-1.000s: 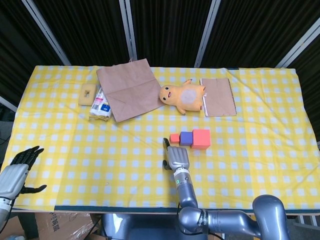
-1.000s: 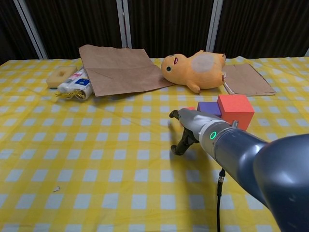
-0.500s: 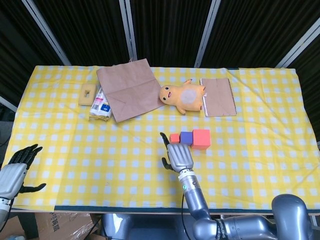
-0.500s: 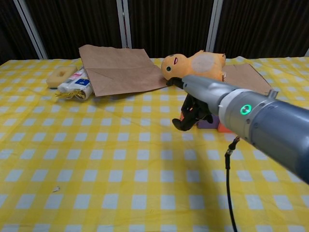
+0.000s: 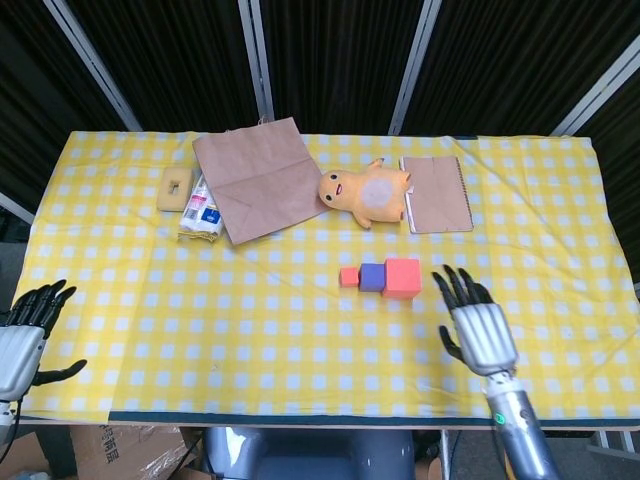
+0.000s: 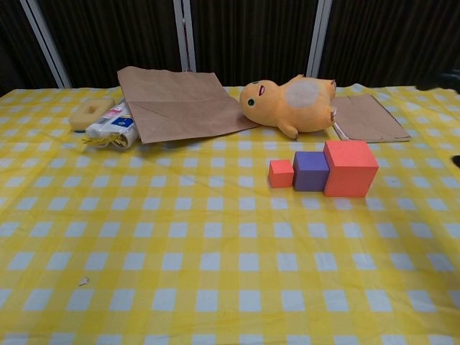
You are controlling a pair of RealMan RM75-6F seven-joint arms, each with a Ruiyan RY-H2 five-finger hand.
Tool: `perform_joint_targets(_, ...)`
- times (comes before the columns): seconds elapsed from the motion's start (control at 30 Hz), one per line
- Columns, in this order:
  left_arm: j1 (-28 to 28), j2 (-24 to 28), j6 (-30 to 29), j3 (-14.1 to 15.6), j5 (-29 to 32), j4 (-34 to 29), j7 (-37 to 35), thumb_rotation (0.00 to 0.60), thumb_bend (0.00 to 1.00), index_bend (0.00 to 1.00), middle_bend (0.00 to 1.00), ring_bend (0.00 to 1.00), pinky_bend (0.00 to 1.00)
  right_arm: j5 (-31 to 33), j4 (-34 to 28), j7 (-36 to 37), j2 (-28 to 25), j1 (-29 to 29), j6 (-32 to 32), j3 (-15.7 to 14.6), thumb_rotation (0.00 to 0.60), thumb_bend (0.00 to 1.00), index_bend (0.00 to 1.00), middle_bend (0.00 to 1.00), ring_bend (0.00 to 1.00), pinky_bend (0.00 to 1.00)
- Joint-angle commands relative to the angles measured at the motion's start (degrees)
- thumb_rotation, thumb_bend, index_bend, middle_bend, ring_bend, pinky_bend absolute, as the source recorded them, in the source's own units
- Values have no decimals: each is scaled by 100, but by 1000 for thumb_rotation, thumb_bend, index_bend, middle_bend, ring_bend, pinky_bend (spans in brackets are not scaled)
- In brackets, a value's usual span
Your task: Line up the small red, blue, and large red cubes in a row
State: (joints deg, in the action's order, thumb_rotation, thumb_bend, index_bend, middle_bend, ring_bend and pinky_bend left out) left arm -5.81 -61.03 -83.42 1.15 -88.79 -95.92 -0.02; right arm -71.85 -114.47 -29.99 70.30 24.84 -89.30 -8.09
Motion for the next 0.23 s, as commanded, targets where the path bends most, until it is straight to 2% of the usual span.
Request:
perform_joint_targets(0.03, 107, -119, -273, -20, -155, 159, 166, 600, 0, 0, 0, 0, 0, -717, 742, 910, -570, -850, -600, -669, 600, 495, 0, 0, 3, 133)
perform_joint_targets(0.13, 156, -235, -424, -54, -198, 285, 351, 600, 0, 0, 0, 0, 0, -860, 1148, 1254, -665, -1152, -686, -812, 600, 495, 0, 0, 0, 112)
perform_joint_targets(0.23, 171, -336, -448, -114, -104, 300, 454, 600, 0, 0, 0, 0, 0, -975, 1300, 1513, -714, -1323, -724, -798, 600, 495, 0, 0, 0, 112)
